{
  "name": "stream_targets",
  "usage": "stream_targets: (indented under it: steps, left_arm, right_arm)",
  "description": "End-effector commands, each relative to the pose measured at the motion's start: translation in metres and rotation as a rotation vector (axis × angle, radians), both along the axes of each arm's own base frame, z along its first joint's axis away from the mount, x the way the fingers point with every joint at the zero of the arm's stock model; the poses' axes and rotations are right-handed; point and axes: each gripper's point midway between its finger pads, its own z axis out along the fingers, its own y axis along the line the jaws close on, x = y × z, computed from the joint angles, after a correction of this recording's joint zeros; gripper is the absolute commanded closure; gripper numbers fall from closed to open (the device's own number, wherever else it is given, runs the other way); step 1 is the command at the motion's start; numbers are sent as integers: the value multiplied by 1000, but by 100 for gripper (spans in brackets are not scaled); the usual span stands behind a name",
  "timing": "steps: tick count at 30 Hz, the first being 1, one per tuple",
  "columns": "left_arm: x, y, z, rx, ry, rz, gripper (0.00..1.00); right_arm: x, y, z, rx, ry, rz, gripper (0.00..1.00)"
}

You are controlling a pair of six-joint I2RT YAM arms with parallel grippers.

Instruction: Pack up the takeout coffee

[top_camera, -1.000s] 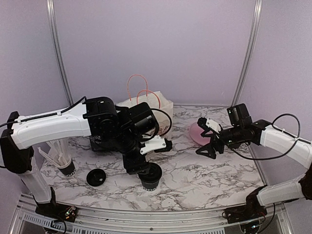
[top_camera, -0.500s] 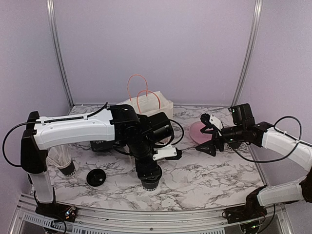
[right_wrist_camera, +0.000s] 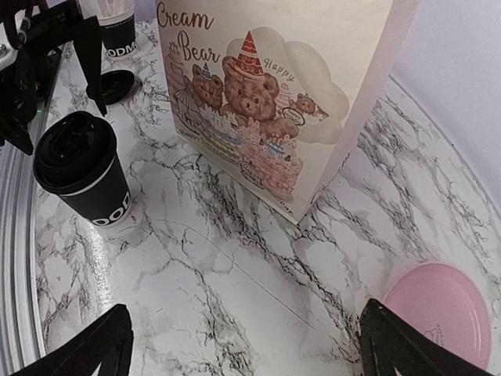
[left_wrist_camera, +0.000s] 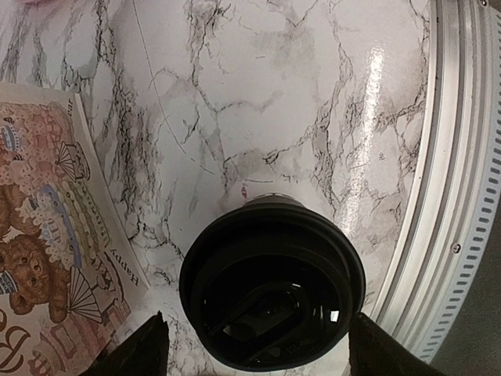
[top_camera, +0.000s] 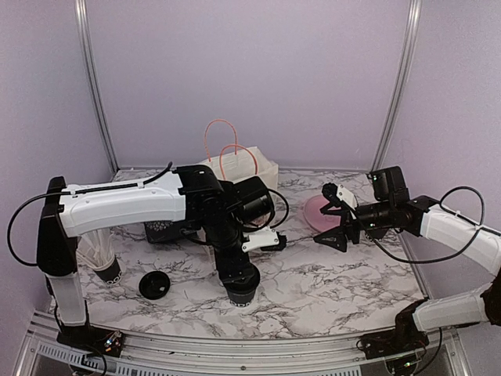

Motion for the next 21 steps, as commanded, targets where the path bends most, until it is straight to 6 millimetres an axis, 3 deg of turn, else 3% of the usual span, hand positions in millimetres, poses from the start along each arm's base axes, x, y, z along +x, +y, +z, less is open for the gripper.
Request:
stream_targets:
  steps: [1,12,21]
  left_arm:
    - [-5,1,-12,18,58,-10,20]
    - [0,3,-27,57,58,-7,21]
    - [-4,8,-30,66,79,-10,29]
  right_arm:
    - [-3,1,3,10,-2,22,2]
    - [-4,2,-1,5,10,34,3]
    - [-1,3,5,5,8,36,4]
